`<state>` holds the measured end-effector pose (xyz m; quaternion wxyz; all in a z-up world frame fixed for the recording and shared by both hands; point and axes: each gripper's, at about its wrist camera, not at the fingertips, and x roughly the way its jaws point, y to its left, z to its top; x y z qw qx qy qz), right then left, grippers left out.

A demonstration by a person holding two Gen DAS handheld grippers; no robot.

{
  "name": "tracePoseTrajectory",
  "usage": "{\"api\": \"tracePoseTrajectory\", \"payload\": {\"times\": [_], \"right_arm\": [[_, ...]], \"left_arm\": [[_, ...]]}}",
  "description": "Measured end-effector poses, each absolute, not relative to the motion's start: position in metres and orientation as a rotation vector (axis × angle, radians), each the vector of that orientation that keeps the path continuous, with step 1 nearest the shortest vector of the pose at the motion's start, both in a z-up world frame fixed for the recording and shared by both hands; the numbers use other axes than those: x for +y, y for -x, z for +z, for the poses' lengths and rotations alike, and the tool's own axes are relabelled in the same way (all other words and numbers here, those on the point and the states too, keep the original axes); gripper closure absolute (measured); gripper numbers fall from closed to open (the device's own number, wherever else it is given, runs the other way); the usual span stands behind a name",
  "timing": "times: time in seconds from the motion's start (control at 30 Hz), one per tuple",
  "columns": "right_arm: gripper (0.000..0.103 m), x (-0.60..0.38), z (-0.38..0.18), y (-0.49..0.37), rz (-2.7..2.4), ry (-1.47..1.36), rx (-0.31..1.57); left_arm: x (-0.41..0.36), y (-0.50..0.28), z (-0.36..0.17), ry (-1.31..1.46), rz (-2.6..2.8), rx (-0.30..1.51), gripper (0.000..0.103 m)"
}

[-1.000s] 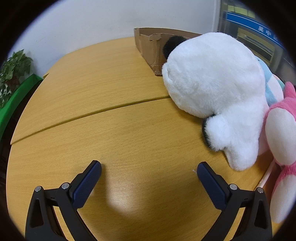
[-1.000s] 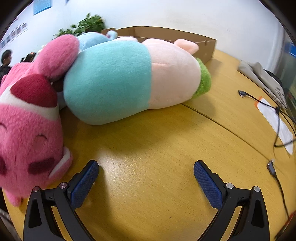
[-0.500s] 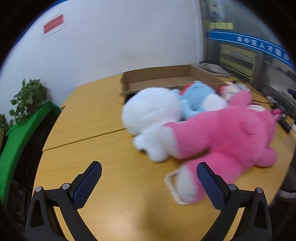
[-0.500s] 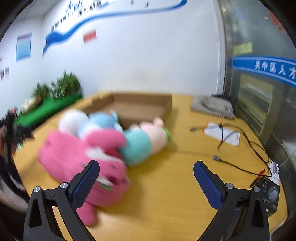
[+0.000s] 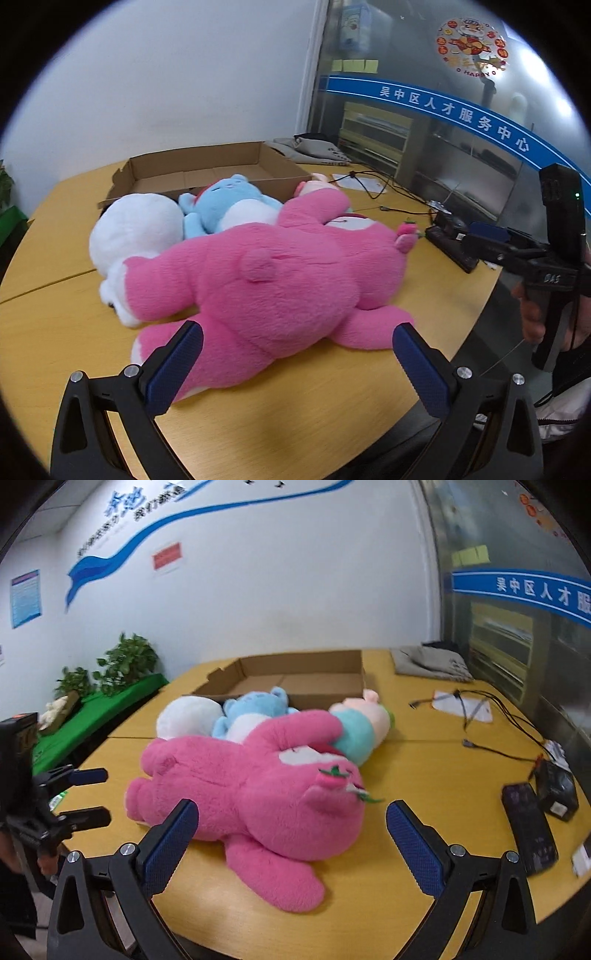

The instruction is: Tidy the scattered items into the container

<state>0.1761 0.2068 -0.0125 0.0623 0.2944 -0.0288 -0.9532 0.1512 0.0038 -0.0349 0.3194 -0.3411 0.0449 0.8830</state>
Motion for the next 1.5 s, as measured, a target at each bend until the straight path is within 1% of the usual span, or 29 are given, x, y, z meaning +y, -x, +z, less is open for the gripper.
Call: {"api": "tracePoseTrajectory", "payload": {"times": [0.1,0.37,1.23,1.5], "right_arm": [[0.0,0.201,-0.015,-0.174,-2.925,-0.933,-0.035],[0.0,0.188,-0.018,-0.162,-2.938,-0.976,0.03],[0.0,0.207,-0.037,-0.108,-2.865,-1.066,-0.05],[0.0,0.218,-0.047,-0.091,-2.804,-1.064,-0.116]], "left_arm": [[0.006,-0.149,-0.035,0.898,2.31,0.106,0.001],[0.003,-0.143,-0.036,0.919,2.321,0.052,0.001],[0.01,-0.089,-0.046,0.984,2.318,-0.044,0.001],[0.002,-0.061,-0.062,1.037,2.268,-0.099,0.001]]}}
